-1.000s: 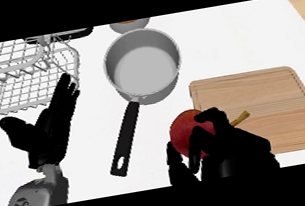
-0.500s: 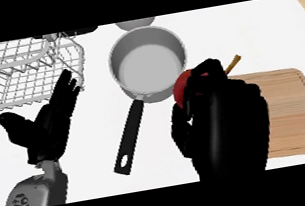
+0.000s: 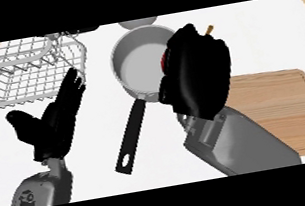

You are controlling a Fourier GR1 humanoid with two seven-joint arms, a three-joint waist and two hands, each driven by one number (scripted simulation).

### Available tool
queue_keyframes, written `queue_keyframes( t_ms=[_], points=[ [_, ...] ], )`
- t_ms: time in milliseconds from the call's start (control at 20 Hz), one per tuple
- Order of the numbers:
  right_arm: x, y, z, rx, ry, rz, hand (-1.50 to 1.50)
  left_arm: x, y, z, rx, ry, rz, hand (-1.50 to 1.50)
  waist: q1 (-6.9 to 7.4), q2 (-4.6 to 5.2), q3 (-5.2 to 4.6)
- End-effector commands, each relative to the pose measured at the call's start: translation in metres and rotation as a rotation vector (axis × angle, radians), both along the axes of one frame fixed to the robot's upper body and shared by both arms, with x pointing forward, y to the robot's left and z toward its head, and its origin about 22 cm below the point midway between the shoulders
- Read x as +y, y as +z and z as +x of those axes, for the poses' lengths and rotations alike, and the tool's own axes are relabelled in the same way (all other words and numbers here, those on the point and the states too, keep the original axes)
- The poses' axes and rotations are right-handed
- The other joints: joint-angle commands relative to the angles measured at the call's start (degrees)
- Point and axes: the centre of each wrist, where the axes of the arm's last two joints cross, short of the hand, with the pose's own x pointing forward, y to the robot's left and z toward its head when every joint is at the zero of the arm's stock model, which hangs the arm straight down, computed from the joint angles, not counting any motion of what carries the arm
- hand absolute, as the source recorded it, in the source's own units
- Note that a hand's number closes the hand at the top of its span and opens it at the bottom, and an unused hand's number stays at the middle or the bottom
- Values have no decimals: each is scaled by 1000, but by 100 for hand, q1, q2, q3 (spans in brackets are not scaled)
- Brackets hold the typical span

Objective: Pick the pear from the cutting board and place it in the pot

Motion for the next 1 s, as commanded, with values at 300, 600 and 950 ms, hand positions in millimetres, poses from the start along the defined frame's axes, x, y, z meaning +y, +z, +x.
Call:
queue_keyframes(
  t_ms=[300, 600, 950],
  points=[
    [-16, -18, 37, 171, -207, 458, -150, 2, 4, 3, 1, -13, 6, 0, 87, 36, 18],
    [-19, 4, 38, -147, -142, 588, -150, 8, 3, -2, 7, 3, -3, 0, 29, -30, 18],
    [-30, 6, 37, -406, -207, 638, -150, 9, -3, -7, 34, 23, -1, 0, -164, -65, 17]
  ],
)
